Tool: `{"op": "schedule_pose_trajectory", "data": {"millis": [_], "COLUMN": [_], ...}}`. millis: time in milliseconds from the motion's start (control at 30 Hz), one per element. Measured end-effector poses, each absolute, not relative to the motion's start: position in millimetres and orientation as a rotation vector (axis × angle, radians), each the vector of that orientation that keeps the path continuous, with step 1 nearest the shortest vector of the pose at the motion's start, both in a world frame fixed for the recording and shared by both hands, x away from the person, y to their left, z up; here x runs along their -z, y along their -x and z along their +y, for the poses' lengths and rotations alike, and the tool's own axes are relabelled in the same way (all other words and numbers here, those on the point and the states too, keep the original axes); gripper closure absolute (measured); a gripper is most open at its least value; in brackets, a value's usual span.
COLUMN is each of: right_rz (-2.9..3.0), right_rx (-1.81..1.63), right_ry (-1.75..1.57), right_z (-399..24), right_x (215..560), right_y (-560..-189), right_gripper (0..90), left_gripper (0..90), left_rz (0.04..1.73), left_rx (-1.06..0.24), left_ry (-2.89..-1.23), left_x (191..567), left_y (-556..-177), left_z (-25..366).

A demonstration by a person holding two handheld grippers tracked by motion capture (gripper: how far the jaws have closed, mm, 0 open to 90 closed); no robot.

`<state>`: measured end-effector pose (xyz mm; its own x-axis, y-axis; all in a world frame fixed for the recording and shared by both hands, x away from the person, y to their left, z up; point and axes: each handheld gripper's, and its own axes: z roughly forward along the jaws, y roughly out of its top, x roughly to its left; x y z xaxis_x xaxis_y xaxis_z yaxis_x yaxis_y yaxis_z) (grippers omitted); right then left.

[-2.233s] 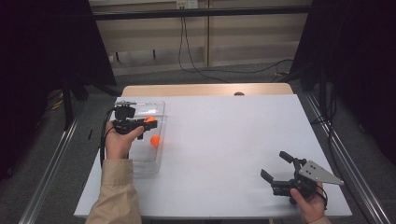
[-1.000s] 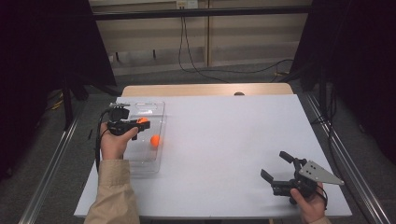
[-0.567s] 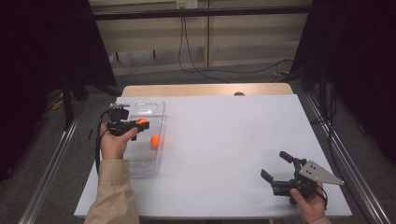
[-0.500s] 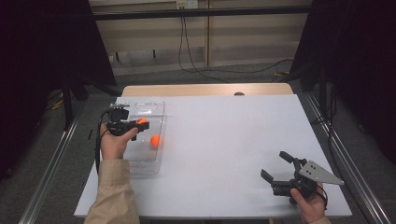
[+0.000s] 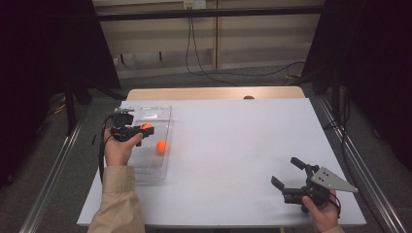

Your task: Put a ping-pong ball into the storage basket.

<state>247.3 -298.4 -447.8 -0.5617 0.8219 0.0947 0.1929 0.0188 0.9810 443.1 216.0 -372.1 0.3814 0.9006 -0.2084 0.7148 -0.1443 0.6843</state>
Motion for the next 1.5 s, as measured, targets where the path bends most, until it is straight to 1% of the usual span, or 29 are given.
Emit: {"op": "schedule_pose_trajectory", "data": {"millis": [467, 567, 967, 1067, 1200, 1500], "right_rz": [1.784, 1.785, 1.785, 1.782, 1.780, 1.776], "right_rx": [-1.581, -1.583, -1.583, -1.584, -1.586, -1.590], "right_ry": [-1.034, -1.033, -1.033, -1.035, -1.034, -1.035], "right_z": [-298.3, -298.3, -298.2, -298.6, -298.7, -299.5], "right_x": [447.8, 447.8, 447.8, 447.7, 447.5, 446.9], "right_y": [-247.3, -247.5, -248.1, -248.1, -248.3, -247.8], "right_gripper": [2.1, 2.1, 2.1, 2.1, 2.1, 2.1], "left_gripper": [50.2, 46.0, 35.4, 30.9, 27.0, 21.2], "left_rz": [1.403, 1.410, 1.397, 1.385, 1.373, 1.329], "left_rx": [-0.359, -0.363, -0.403, -0.412, -0.415, -0.413], "left_ry": [-1.921, -1.919, -1.904, -1.910, -1.910, -1.878], "left_x": [374.7, 375.2, 372.9, 372.7, 371.9, 369.4], "left_y": [-443.7, -443.6, -441.2, -440.6, -438.5, -429.0], "left_z": [216.7, 216.1, 214.2, 211.8, 208.3, 200.9]}}
